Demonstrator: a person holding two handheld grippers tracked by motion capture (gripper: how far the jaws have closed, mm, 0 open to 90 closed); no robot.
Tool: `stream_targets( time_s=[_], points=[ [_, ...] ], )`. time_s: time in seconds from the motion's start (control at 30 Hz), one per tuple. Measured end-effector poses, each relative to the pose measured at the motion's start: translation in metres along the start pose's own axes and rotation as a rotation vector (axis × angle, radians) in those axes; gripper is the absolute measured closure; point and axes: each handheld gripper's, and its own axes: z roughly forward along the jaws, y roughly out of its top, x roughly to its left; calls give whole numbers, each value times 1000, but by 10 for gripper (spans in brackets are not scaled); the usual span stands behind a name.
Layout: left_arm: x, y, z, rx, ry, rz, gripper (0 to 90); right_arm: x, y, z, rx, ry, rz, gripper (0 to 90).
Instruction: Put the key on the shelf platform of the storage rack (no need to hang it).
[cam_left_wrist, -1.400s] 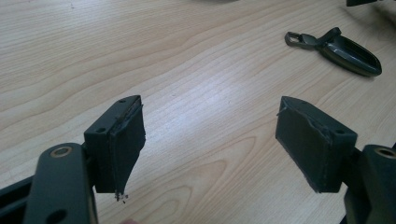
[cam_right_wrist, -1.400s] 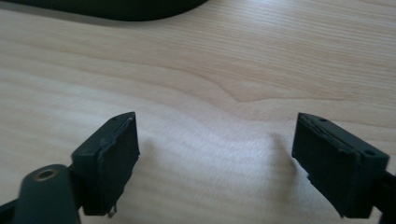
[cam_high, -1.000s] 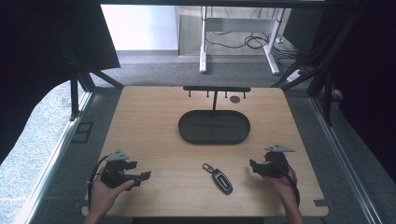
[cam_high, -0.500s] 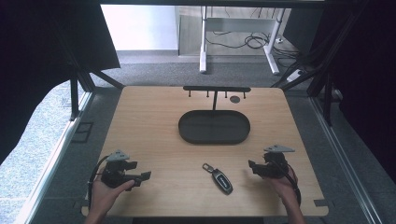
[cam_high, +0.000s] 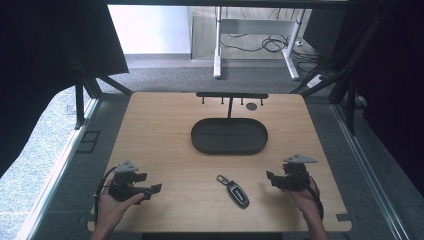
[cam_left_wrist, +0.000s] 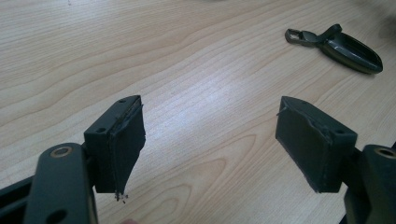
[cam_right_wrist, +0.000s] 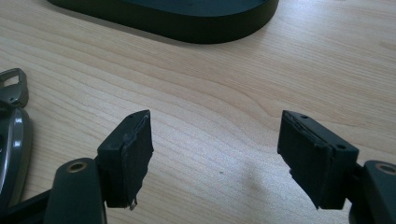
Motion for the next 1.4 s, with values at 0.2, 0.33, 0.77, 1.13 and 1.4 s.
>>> stream_targets(
  time_s=[0.2, 0.33, 0.77, 1.13, 1.4],
  points=[
    [0, 0, 0, -2, -1, -1, 242, 1, 2, -4, -13, 3, -3, 271],
    [0, 0, 0, 1, 1, 1, 242, 2, 5, -8, -18, 9, -3, 268],
    [0, 1, -2, -5, 3, -5, 242, 13, 20, -18, -37, 32, -54, 314],
    [0, 1, -1, -4, 1, -3, 242, 32, 42, -24, 3, 104, -122, 330],
    [-1, 1, -1, -2, 0, -3, 242, 51, 61, -26, 59, 164, -172, 336]
  ],
)
